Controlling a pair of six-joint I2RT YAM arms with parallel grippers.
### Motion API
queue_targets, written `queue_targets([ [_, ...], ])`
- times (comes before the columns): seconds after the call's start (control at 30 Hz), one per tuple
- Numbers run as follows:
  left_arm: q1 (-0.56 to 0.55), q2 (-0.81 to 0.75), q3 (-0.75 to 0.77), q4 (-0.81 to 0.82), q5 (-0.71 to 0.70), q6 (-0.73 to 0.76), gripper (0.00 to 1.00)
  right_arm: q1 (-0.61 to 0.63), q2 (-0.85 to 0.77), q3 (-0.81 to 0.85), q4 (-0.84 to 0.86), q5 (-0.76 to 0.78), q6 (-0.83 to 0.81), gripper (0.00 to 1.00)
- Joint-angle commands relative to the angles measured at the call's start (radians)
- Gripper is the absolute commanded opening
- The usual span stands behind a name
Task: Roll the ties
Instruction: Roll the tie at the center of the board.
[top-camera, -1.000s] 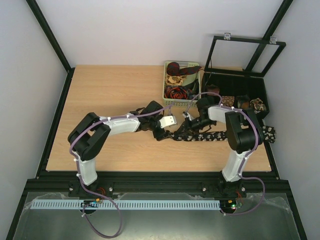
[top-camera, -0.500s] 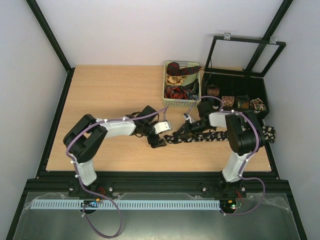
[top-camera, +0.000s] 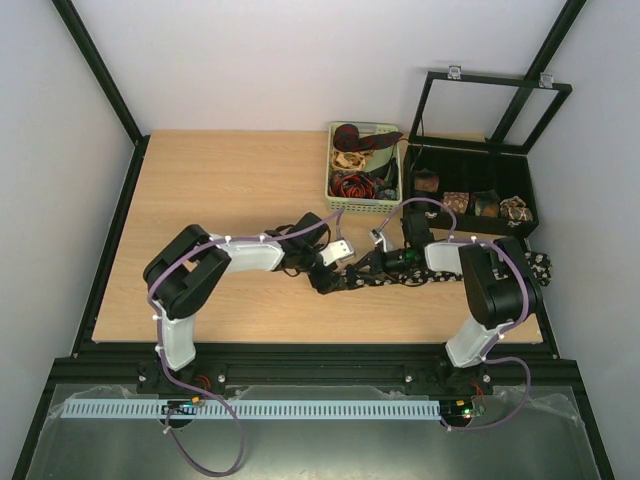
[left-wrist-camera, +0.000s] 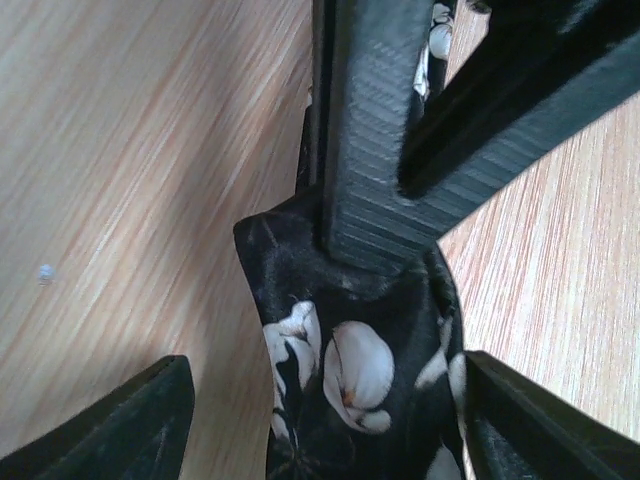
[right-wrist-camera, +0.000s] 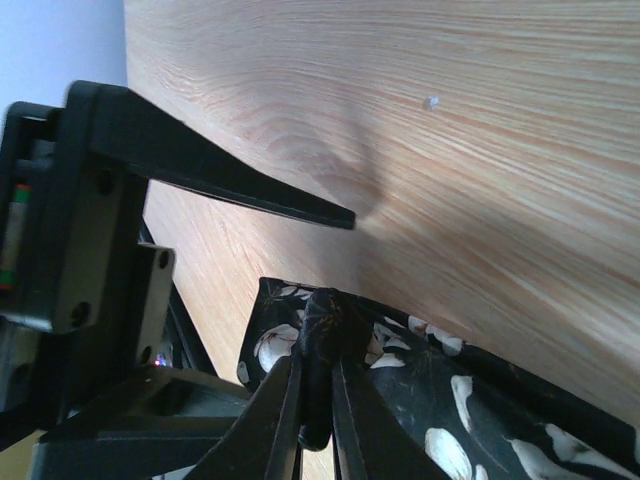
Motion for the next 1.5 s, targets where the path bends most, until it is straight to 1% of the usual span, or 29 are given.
queue_targets([
  [0.0, -0.012, 0.035, -0.009, 0.038, 0.001, -0.05, 0.71, -0.004, -0.051, -0.043, 0.048, -0.012, 0.007, 0.1],
  [0.07, -0.02, 0.043, -0.021, 0.04, -0.055, -0.029, 0.61, -0.006, -0.055, -0.042, 0.014, -0.022, -0.014, 0.12],
  [0.17, -0.027, 0.031, -0.055, 0.055, -0.149, 0.029, 0.44, -0.007, -0.051, -0.03, -0.068, -0.027, -0.078, 0.2],
  [0.23, -0.029, 0.007, -0.094, 0.091, -0.19, 0.083, 0.37, -0.011, -0.037, -0.012, -0.126, -0.034, -0.117, 0.28],
  [0.3, -0.034, -0.013, -0.114, 0.11, -0.217, 0.14, 0.34, -0.019, -0.016, 0.019, -0.179, -0.041, -0.143, 0.31],
  [0.4, -0.045, -0.029, -0.13, 0.116, -0.246, 0.2, 0.33, -0.026, 0.016, 0.076, -0.22, -0.057, -0.14, 0.39],
  [0.5, -0.046, -0.029, -0.132, 0.113, -0.246, 0.219, 0.33, -0.027, 0.035, 0.118, -0.205, -0.083, -0.101, 0.48],
  [0.6, -0.046, -0.032, -0.142, 0.113, -0.247, 0.225, 0.33, -0.024, 0.045, 0.143, -0.192, -0.106, -0.059, 0.52],
  [0.67, -0.045, -0.033, -0.15, 0.116, -0.249, 0.226, 0.34, -0.013, 0.061, 0.157, -0.216, -0.1, -0.075, 0.5],
  [0.87, -0.044, -0.027, -0.145, 0.113, -0.25, 0.222, 0.36, 0.012, 0.123, 0.191, -0.381, -0.063, -0.204, 0.47],
  [0.97, -0.044, -0.026, -0.143, 0.108, -0.238, 0.219, 0.36, 0.012, 0.123, 0.185, -0.395, -0.057, -0.236, 0.47],
  [1.0, -0.044, -0.026, -0.143, 0.106, -0.235, 0.219, 0.36, 0.012, 0.123, 0.183, -0.386, -0.06, -0.235, 0.44],
  [1.1, -0.042, -0.028, -0.143, 0.103, -0.232, 0.218, 0.38, 0.011, 0.133, 0.183, -0.346, -0.045, -0.212, 0.2],
  [1.17, -0.036, -0.034, -0.143, 0.101, -0.23, 0.21, 0.44, 0.011, 0.145, 0.19, -0.348, -0.021, -0.225, 0.07],
  [1.2, -0.028, -0.042, -0.143, 0.099, -0.221, 0.205, 0.48, 0.011, 0.152, 0.192, -0.354, -0.011, -0.233, 0.04],
  [1.3, 0.008, -0.104, -0.15, 0.106, -0.147, 0.185, 0.67, 0.012, 0.174, 0.195, -0.366, -0.002, -0.239, 0.01],
  [1.33, 0.012, -0.125, -0.156, 0.107, -0.117, 0.19, 0.72, 0.012, 0.178, 0.193, -0.362, -0.002, -0.237, 0.01],
  [1.43, 0.001, -0.144, -0.153, 0.086, -0.055, 0.211, 0.79, 0.013, 0.188, 0.186, -0.339, -0.002, -0.217, 0.01],
  [1.47, -0.006, -0.133, -0.145, 0.076, -0.052, 0.212, 0.79, 0.013, 0.191, 0.188, -0.336, -0.007, -0.211, 0.01],
])
